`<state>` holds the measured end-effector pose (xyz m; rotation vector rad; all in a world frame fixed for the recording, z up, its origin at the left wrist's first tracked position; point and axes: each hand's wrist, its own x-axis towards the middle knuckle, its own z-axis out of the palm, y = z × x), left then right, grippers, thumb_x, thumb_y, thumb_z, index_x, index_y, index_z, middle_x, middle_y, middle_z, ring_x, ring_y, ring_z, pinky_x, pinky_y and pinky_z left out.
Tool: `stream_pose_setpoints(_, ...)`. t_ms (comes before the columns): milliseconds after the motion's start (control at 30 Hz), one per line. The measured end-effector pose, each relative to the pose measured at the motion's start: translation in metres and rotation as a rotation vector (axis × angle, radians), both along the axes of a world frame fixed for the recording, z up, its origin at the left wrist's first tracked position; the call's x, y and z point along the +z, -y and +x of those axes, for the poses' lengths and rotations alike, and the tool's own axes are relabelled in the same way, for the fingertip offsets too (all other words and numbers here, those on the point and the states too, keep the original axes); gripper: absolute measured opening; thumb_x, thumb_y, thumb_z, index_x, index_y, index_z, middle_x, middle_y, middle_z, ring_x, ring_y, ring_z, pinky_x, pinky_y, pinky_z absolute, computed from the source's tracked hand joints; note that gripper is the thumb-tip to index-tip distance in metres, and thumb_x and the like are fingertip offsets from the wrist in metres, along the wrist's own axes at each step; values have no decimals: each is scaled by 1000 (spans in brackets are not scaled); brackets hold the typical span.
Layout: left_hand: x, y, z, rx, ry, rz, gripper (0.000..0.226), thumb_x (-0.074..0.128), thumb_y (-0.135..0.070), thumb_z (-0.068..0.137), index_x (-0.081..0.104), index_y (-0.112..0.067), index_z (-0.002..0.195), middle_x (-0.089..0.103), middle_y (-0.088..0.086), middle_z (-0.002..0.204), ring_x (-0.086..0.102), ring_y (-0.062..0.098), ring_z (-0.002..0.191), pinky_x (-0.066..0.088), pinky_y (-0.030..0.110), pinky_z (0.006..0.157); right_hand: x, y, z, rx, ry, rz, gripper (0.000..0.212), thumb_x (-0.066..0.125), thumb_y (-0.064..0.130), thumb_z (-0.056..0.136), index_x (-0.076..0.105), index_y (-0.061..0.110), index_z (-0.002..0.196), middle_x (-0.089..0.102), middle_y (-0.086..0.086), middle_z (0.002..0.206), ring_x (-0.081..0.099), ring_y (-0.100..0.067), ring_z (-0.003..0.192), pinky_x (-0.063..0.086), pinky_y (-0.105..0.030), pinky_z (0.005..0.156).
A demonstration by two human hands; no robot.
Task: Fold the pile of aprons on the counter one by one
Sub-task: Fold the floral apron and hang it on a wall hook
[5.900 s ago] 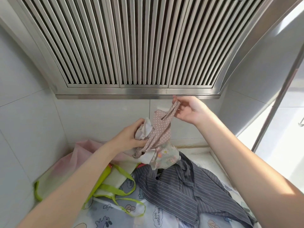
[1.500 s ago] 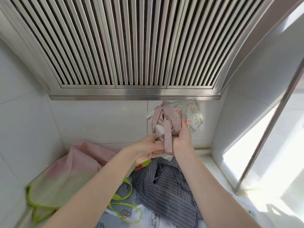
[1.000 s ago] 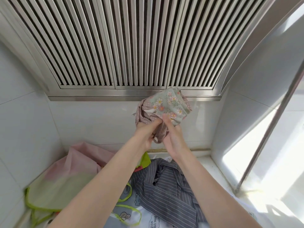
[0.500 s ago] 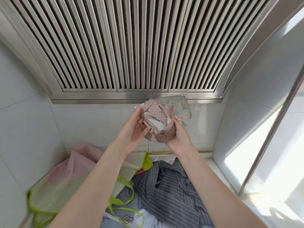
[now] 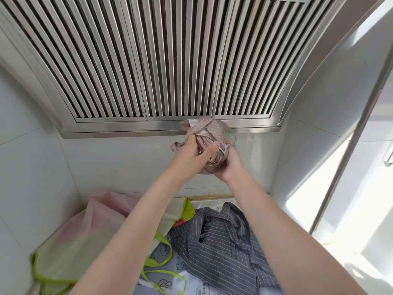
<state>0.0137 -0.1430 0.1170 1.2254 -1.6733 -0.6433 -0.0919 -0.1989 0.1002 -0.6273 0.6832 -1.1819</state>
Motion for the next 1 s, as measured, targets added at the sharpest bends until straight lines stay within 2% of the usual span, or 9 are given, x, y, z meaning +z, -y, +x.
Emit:
stream_pose_setpoints(67,-4,-1,-8,186,144,-148,32,50,-40,93,42,-12,108,52,-2,109,48,10,99,36,22,79,-3,3,3,-36,-17,4,38,34,35,99,64,12,92,67,-11,91,62,-25,85,51,-40,76)
stream_pose_setpoints(167,-2,3,-4,248,-45,-201,29,45,-39,96,47,-13,108,58,0,109,53,13,99,39,19,79,-2,4,5,-36,-6,-71,34,37,30,99,66,11,96,70,-10,90,63,-24,86,52,-39,78)
stream_pose_setpoints(267,15,8,14,30,-579,225,47,33,-50,97,57,-10,104,68,6,104,63,20,96,51,32,88,-9,4,1,12,-132,-136,32,41,26,98,63,7,111,66,-13,108,63,-26,94,50,-38,87)
stream_pose_setpoints(367,10,9,44,-114,-715,474,59,28,-58,95,60,-9,99,72,8,93,66,21,87,54,32,78,-23,-4,-3,72,-236,-199,24,49,27,96,66,11,100,68,-10,104,65,-23,88,53,-36,83)
stream_pose_setpoints(533,-12,11,70,-187,-581,618,81,36,-72,78,59,-7,121,63,14,123,57,29,117,40,42,104,-24,-15,-16,264,-322,-227,24,53,31,91,65,12,98,70,-8,95,66,-22,86,54,-34,79)
stream_pose_setpoints(700,-12,-2,50,-268,-440,559,40,66,-32,69,60,-13,103,73,6,89,70,18,75,58,30,67,-35,-20,-33,330,-296,-240,46,67,29,71,58,10,113,69,-7,105,65,-19,95,54,-35,87)
stream_pose_setpoints(767,-8,-6,50,-294,-313,549,31,71,-12,72,61,-10,102,74,6,87,71,18,74,58,27,64,-40,-23,-50,440,-425,-262,56,74,23,66,54,13,117,69,-3,109,62,-17,104,49,-35,95)
stream_pose_setpoints(867,-5,-13,54,-356,-30,438,27,70,4,76,65,-16,94,74,-3,83,70,11,76,56,23,65,-49,-26,-78,543,-695,-205,34,59,0,85,54,18,113,65,-4,114,58,-17,111,38,-40,107)
stream_pose_setpoints(1000,-12,-27,34,-435,633,115,23,75,-10,76,64,-4,95,70,7,92,62,14,80,48,28,72,-43,-25,-91,488,-512,-72,32,44,21,97,57,7,123,63,-16,121,55,-31,119,36,-48,109)
